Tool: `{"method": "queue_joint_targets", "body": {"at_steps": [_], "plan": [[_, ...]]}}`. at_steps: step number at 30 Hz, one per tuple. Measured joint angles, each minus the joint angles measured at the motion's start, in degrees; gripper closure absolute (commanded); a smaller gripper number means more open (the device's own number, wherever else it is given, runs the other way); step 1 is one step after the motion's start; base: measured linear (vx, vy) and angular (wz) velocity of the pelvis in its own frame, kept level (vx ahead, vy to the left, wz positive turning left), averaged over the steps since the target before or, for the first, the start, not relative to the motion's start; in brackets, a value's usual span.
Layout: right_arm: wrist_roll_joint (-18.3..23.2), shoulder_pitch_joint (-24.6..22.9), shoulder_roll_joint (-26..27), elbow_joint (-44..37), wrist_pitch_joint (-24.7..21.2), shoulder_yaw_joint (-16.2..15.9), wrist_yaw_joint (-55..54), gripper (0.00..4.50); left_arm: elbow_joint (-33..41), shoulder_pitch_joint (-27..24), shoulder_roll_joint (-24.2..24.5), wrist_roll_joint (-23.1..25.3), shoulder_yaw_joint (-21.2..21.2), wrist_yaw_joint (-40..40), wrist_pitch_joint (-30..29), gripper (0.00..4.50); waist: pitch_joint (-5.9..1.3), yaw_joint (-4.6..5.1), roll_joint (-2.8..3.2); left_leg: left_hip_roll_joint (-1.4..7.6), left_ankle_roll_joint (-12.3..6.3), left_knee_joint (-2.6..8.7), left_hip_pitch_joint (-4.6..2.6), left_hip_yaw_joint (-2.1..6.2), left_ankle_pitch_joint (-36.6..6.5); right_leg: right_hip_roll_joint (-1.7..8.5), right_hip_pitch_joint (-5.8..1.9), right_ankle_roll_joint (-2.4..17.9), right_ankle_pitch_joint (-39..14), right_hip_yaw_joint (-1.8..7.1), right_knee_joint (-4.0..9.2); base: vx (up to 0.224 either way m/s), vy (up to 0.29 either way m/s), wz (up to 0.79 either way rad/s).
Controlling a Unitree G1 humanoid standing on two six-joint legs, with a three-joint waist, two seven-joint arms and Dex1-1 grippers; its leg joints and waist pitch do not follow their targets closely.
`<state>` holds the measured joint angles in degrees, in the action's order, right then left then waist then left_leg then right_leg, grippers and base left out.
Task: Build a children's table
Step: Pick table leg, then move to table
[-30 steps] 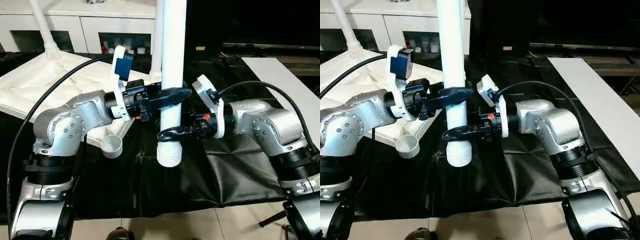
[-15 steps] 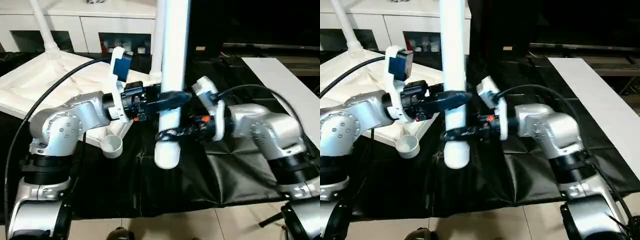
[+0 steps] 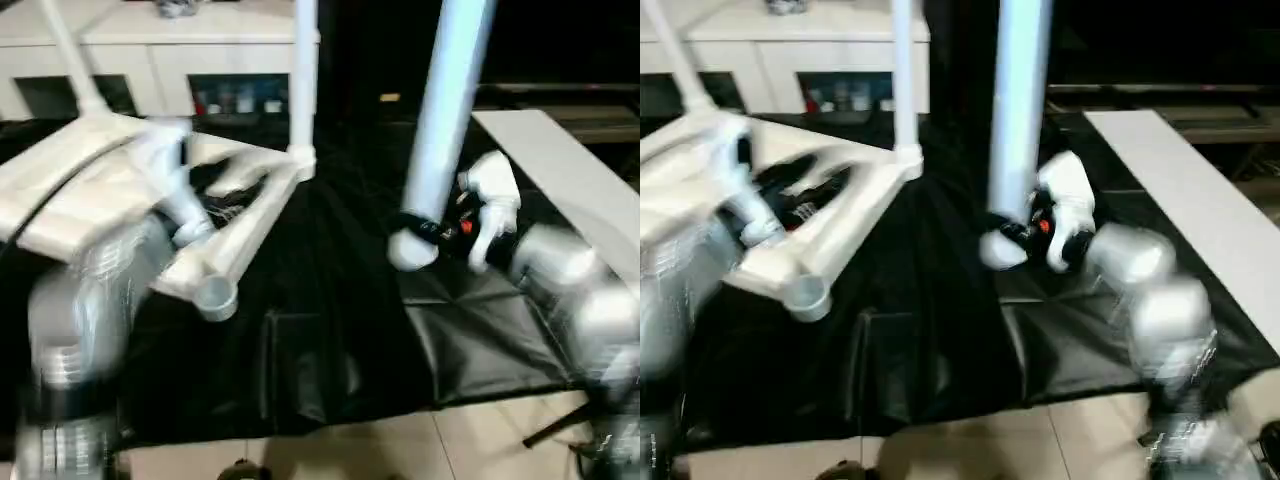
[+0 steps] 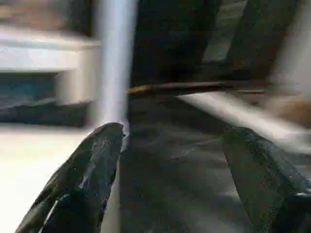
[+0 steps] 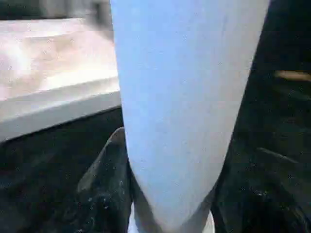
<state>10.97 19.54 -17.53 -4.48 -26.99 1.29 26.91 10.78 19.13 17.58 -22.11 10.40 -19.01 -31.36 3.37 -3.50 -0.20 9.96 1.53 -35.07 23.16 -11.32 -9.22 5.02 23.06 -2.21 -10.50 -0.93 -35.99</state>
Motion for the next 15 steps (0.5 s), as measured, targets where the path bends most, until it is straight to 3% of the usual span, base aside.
{"method": "queue_joint_targets", "body": {"at_steps": [3,5,12,13,15], "plan": [[-0.35,-6.46,7.48,-3.54,0.72,0.62,-7.72,2.66,1.99,-8.45,-3.45,9.79,-1.88,10.21,6.57,0.8,-0.11,0.55,0.06,0.0,0.0,0.22,0.05,0.04,0.0,-0.08,-0.01,-0.03,-0.01,0.01,0.41,0.0,0.0,0.0],[0.05,-9.6,9.28,-3.51,1.58,0.46,-8.91,2.66,1.82,-11.98,-6.43,12.07,-2.68,14.0,8.16,0.8,-0.1,0.56,0.06,0.0,-0.02,0.25,0.28,0.07,-0.01,-0.14,0.04,-0.04,-0.01,0.02,0.69,0.0,0.0,0.0],[-0.61,-9.86,10.6,-1.53,6.99,-1.77,-10.35,2.66,-0.68,-10.69,-7.86,16.6,-5.49,18.26,14.11,0.8,-0.19,0.1,0.04,-0.24,-0.27,0.19,0.35,-0.07,-0.15,0.28,-0.07,-0.39,0.16,0.1,1.13,0.0,0.0,0.0],[-0.76,-10.09,10.72,-1.42,7.21,-1.69,-10.45,2.66,-0.89,-10.58,-8.13,16.99,-5.88,18.53,14.32,0.8,-0.23,0.08,0.11,-0.53,-0.61,-0.06,1.05,0.35,-0.25,0.71,-0.16,-0.71,0.26,-0.22,1.24,-0.012,0.067,0.08],[-1.91,-10.39,11.12,-1.43,7.33,-1.45,-11.08,2.66,-1.11,-10.29,-9.54,18.21,-6.53,19.27,15.47,0.8,-0.41,-0.15,0.59,-1.35,-1.53,-1.63,2.13,1.73,-0.61,2.51,-0.38,-1.46,0.68,-2.38,1.29,-0.007,0.092,0.12]]}}
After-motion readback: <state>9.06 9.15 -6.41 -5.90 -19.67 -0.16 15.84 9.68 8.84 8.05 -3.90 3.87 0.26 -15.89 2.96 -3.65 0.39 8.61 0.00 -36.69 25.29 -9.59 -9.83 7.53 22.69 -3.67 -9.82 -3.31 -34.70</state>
